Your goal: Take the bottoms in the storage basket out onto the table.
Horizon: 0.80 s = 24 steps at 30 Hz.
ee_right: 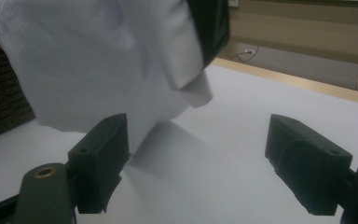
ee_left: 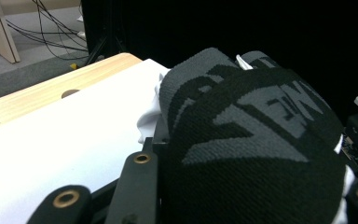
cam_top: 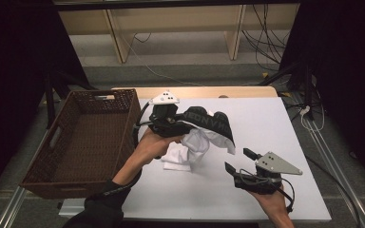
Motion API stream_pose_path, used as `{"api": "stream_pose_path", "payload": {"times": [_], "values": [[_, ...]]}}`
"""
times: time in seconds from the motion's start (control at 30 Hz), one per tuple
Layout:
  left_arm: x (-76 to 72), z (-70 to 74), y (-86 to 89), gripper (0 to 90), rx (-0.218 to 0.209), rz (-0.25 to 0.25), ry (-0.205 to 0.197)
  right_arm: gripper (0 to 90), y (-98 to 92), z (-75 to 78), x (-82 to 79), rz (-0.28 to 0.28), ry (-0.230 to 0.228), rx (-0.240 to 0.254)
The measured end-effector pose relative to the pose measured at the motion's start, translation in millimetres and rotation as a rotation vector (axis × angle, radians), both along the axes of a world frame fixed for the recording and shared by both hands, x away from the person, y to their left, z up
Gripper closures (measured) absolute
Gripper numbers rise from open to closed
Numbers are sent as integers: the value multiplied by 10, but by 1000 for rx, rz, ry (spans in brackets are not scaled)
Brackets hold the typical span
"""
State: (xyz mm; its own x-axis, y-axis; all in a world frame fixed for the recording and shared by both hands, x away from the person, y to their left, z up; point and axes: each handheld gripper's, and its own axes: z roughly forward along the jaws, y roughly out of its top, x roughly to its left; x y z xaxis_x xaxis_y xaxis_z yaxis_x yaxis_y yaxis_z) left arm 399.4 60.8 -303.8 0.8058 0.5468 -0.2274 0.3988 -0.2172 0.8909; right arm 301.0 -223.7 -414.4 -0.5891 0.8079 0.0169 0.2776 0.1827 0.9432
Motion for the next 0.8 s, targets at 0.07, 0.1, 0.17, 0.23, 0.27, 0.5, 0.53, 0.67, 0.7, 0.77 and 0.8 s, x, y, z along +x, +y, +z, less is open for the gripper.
{"api": "stream_pose_path", "payload": {"times": [0.07, 0.1, 0.17, 0.23, 0.27, 0.5, 0.53, 0.67, 0.7, 0.77, 0.8], "values": [[17, -12, 6, 703, -3, 5, 6, 226, -1, -1, 1, 1, -1, 2], [25, -18, 10, 703, -4, 8, 6, 226, -2, 0, 1, 0, 1, 1], [41, -29, 22, 703, -5, 15, 9, 226, 0, -1, 2, -1, 0, 1], [59, -43, 38, 703, -6, 22, 13, 226, 1, -2, 2, -1, 2, 2], [73, -58, 47, 703, -2, 26, 16, 226, 1, -2, 4, 1, 0, 0], [147, -140, 26, 702, 23, 44, 35, 226, 3, -2, 3, 1, 0, 0], [170, -177, 10, 702, 34, 49, 41, 226, 3, -1, 1, -1, 1, -1], [223, -266, -20, 698, 47, 57, 61, 226, -1, -2, 2, 1, -1, 0], [223, -266, -20, 698, 47, 57, 61, 226, -1, -2, 2, 1, -1, 0], [251, -316, -33, 696, 56, 61, 72, 226, -1, 0, -1, 1, 0, 1], [273, -361, -47, 695, 66, 64, 82, 226, 0, -1, 0, 2, 0, 1]]}}
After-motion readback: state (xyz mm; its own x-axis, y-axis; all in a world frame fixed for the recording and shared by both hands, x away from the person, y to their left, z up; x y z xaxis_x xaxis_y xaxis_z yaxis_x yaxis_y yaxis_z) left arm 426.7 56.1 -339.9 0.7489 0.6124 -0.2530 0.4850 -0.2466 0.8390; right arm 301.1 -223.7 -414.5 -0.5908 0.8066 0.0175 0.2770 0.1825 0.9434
